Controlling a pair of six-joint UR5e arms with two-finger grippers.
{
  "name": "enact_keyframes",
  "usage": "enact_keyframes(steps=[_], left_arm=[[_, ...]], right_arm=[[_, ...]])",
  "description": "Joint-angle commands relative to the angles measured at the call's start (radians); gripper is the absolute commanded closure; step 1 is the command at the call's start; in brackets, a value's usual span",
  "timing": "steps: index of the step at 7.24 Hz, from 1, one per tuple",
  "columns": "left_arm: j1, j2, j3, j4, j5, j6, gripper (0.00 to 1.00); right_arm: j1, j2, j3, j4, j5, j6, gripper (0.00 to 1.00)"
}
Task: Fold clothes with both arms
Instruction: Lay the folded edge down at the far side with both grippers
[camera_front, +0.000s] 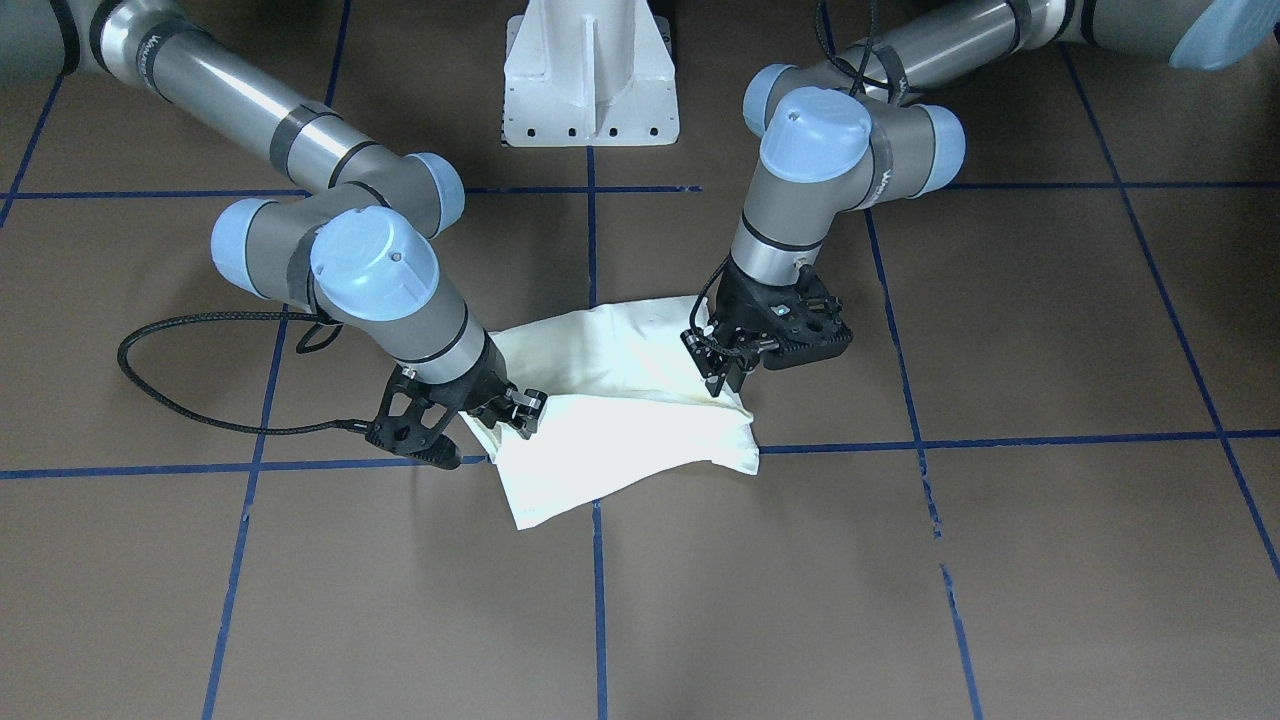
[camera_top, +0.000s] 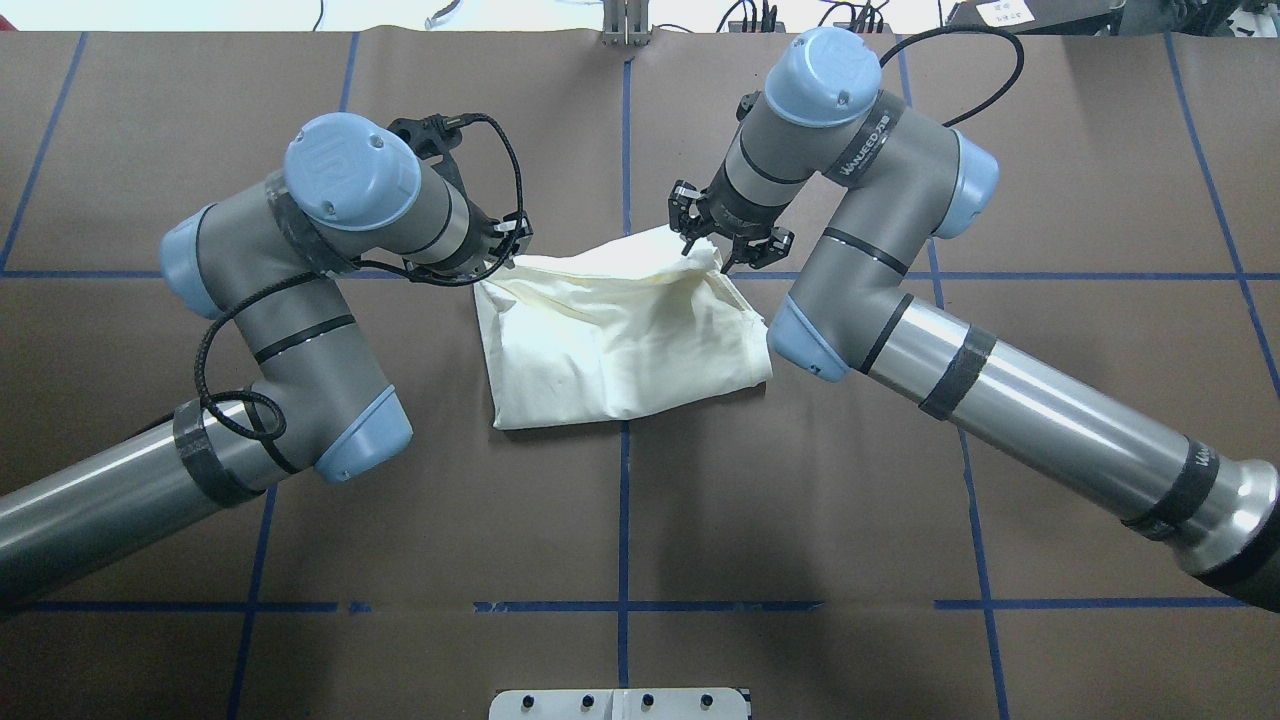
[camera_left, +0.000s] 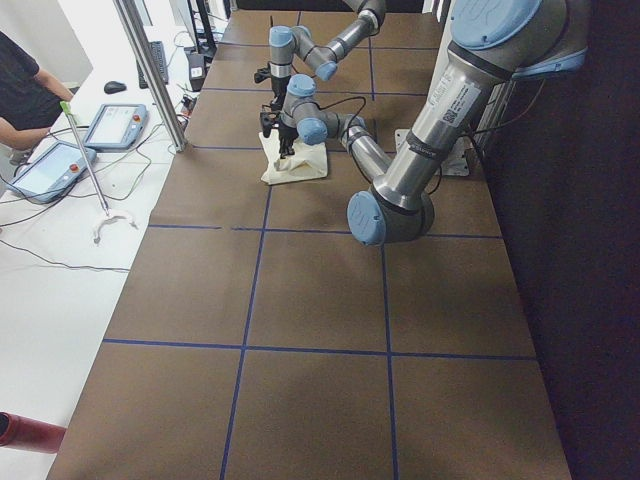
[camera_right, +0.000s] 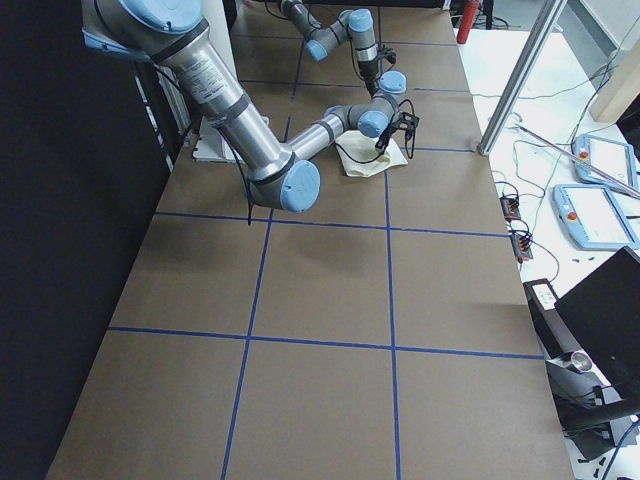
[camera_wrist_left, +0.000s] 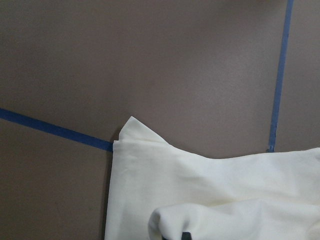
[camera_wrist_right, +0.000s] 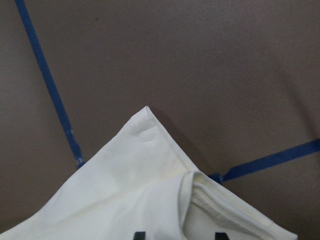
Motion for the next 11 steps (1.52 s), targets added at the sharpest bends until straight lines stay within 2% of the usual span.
enact_keyframes(steps=[1,2,4,6,7,8,11], left_arm=[[-0.058,-0.026,0.075,0.000,-0.002,0.054,0.00],[-0.072,-0.021,0.064,-0.002,-0.061,0.068,0.00],[-0.079,0.053,-0.099,0.004,-0.121,0.070,0.00],[-0.084,0.127,-0.207,0.009,-0.169,0.070,0.00],[-0.088,0.144,-0.225,0.009,-0.170,0.071,0.00],[-0.090,0.155,-0.247,0.010,-0.172,0.070,0.00],[-0.092,0.204,-0.313,0.012,-0.190,0.068,0.00]], right_arm=[[0.036,-0.001,0.031,-0.001,0.113,-0.033,0.00],[0.033,-0.009,0.090,-0.010,0.127,-0.028,0.00],[-0.001,-0.029,0.152,-0.068,0.089,-0.035,0.00],[-0.134,-0.007,0.152,-0.104,-0.117,-0.086,0.00],[-0.162,0.045,0.143,-0.230,-0.179,-0.218,0.00],[-0.183,0.078,0.123,-0.301,-0.257,-0.344,0.00],[-0.188,0.213,-0.114,-0.270,-0.326,-0.437,0.00]])
